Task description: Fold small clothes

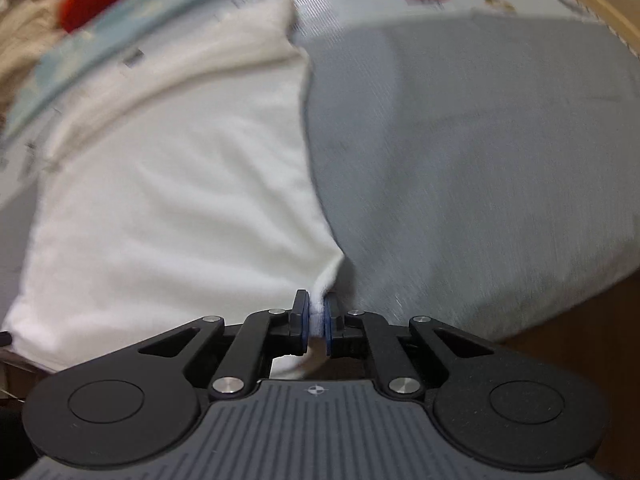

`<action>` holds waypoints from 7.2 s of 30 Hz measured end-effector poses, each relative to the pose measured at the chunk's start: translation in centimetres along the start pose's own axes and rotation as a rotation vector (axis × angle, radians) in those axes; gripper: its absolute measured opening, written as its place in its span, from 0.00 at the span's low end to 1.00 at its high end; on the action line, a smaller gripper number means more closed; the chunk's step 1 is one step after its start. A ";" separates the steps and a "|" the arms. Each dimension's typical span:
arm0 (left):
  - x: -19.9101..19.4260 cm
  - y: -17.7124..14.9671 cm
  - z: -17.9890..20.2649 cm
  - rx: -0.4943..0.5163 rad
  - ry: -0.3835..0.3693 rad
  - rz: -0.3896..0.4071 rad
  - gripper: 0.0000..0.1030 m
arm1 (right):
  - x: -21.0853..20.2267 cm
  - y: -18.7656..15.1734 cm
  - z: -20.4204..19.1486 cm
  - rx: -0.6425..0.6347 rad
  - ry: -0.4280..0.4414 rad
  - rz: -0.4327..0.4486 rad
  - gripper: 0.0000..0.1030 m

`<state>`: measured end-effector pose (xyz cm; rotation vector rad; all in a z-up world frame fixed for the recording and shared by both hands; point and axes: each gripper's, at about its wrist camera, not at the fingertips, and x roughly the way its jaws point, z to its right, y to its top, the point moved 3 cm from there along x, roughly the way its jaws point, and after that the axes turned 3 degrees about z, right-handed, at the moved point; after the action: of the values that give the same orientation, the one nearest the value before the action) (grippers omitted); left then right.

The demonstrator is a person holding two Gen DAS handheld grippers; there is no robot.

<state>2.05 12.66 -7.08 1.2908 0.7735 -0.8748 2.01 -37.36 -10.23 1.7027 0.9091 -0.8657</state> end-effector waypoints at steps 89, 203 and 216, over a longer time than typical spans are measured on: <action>9.2 15.5 -4.3 -0.196 -0.030 -0.010 0.31 | 8.7 14.5 -1.3 0.250 -0.091 0.162 0.18; 5.7 10.3 10.7 0.064 -0.294 -0.185 0.21 | 6.4 6.8 -11.6 -0.080 0.082 -0.177 0.46; 7.7 7.1 11.3 0.278 -0.199 -0.281 0.28 | 3.4 7.9 -8.9 -0.038 0.041 -0.052 0.14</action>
<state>11.95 1.04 -9.10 1.3292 0.7016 -1.3546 11.74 -30.12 -7.50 1.6756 0.9959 -0.8454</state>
